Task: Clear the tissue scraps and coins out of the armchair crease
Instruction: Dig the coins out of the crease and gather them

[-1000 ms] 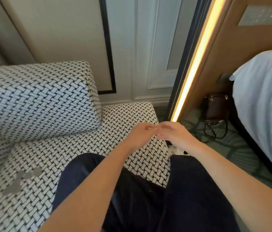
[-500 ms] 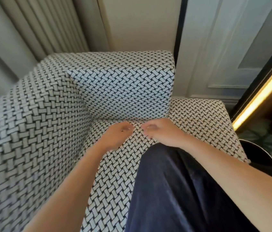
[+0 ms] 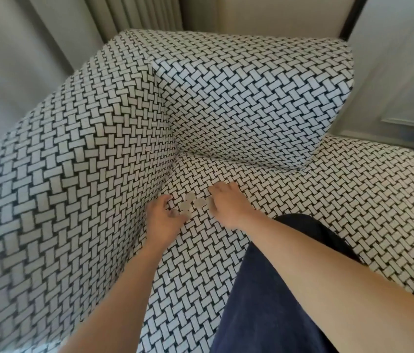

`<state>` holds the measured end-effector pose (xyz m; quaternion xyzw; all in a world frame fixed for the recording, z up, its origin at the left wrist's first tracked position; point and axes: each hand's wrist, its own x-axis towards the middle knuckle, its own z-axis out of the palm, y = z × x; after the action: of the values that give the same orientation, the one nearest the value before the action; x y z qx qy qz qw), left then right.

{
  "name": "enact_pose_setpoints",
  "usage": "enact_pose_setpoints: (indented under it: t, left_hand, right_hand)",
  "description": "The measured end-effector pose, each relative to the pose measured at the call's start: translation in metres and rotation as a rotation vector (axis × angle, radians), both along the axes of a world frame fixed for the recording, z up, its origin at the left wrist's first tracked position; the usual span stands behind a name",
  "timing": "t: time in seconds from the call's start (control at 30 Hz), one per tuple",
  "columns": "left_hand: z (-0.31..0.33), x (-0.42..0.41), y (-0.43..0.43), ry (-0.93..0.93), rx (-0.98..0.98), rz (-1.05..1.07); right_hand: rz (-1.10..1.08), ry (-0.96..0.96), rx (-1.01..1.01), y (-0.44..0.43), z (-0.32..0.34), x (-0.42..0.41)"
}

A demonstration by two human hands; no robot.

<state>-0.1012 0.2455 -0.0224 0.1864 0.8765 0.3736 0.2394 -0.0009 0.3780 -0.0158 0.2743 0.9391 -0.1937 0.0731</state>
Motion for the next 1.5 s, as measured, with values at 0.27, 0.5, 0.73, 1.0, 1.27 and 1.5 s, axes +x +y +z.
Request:
enact_pose_setpoints:
  t: [0.27, 0.5, 0.73, 1.0, 1.27, 1.5]
  left_hand:
    - [-0.005, 0.012, 0.0, 0.05, 0.015, 0.138]
    - [-0.013, -0.004, -0.006, 0.188, -0.073, 0.081]
    - [-0.005, -0.007, -0.006, 0.161, -0.08, 0.012]
    - [-0.008, 0.008, -0.006, 0.101, 0.024, -0.06]
    - [-0.007, 0.005, 0.001, 0.21, -0.104, -0.181]
    - [-0.005, 0.005, 0.009, 0.19, -0.085, -0.075]
  right_hand:
    - [0.008, 0.072, 0.03, -0.003, -0.003, -0.002]
    - [-0.079, 0.028, -0.13, -0.003, -0.001, 0.003]
    - [-0.229, 0.145, -0.358, -0.002, 0.008, 0.007]
    - [-0.448, 0.328, -0.734, -0.001, 0.019, 0.007]
    - [-0.58, 0.359, -0.908, -0.001, 0.021, 0.009]
    - [-0.308, 0.18, -0.406, -0.006, 0.007, 0.01]
